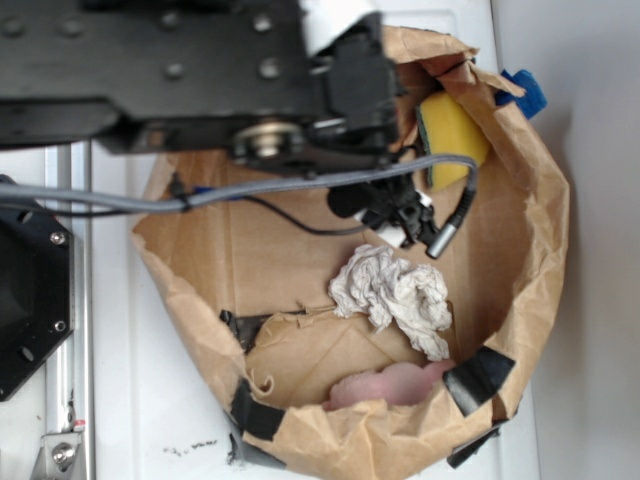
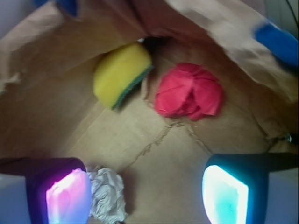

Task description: Grab the red paper.

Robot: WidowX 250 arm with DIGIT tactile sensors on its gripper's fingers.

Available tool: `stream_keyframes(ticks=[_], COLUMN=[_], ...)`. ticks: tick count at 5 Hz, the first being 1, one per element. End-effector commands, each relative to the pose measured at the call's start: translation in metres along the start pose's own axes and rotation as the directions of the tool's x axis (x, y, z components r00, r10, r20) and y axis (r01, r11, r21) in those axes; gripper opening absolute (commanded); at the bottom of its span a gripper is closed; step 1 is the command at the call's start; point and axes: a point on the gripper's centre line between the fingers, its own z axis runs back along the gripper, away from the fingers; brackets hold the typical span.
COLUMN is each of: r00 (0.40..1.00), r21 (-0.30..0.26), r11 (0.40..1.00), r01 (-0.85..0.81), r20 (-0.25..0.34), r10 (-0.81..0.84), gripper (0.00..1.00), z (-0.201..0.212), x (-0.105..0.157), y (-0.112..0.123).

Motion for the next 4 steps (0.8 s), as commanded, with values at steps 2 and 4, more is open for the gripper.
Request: stream_keyframes(ticks=[2,4], r00=[0.981,0.97], r21=[0.064,0.097], r11=[0.985,0.975], r01=[-0.158,-0.202], r20=[0.119,0.158], r10=[0.15,0.186], gripper=[1.0,1.0], z=[-0.025,-0.021], x=[0.029,0.028], y=[0.023,0.035])
